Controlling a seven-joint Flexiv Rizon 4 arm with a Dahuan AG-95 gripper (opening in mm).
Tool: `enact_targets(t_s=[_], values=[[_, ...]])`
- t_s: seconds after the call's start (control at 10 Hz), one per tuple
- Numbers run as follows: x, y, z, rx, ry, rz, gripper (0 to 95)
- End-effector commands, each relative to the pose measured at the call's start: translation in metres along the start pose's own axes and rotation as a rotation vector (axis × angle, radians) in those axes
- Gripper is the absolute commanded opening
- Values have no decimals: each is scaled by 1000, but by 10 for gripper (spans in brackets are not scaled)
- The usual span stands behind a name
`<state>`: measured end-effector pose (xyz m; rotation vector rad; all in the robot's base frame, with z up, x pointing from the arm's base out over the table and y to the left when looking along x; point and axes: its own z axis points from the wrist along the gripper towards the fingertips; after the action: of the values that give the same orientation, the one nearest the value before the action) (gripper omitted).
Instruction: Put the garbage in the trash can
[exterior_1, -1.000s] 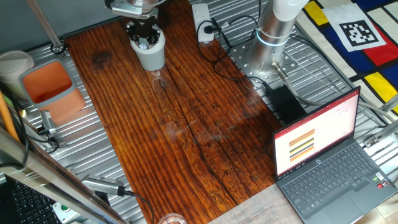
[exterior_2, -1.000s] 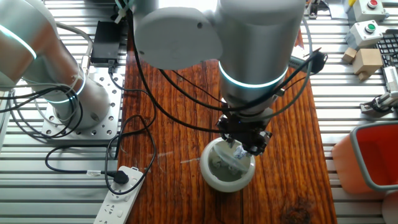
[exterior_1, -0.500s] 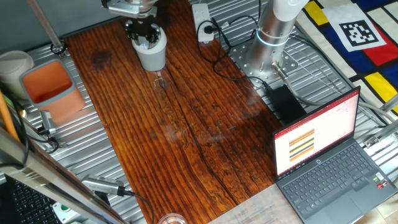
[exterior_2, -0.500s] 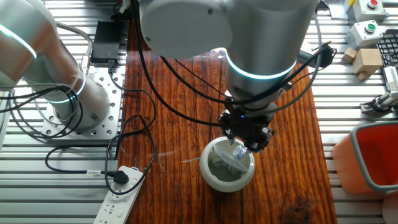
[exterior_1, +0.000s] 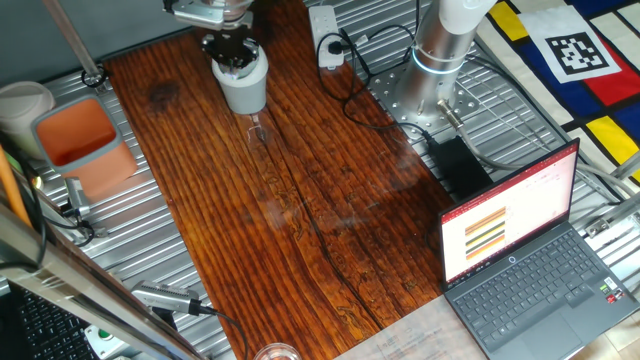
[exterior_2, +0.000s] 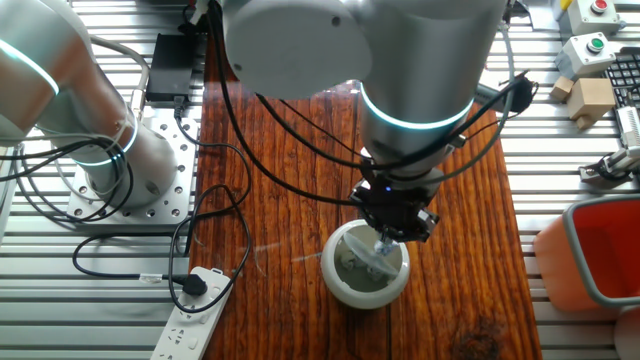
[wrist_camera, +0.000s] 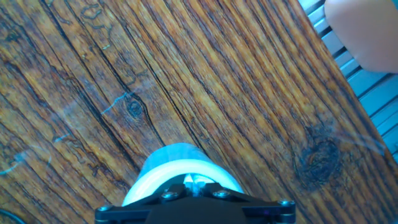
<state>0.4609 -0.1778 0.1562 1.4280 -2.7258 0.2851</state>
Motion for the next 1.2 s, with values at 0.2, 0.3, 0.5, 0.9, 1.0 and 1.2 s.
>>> enact_targets(t_s=[0.2, 0.3, 0.5, 0.9, 1.0, 1.2], values=[[1, 1, 4, -1, -3, 8, 0], [1, 1, 5, -1, -2, 7, 0], [1, 1, 11, -1, -4, 8, 0], [1, 1, 16, -6, -13, 11, 0], [1, 1, 15, -12, -18, 12, 0], [2, 0, 5, -33, -4, 9, 0]])
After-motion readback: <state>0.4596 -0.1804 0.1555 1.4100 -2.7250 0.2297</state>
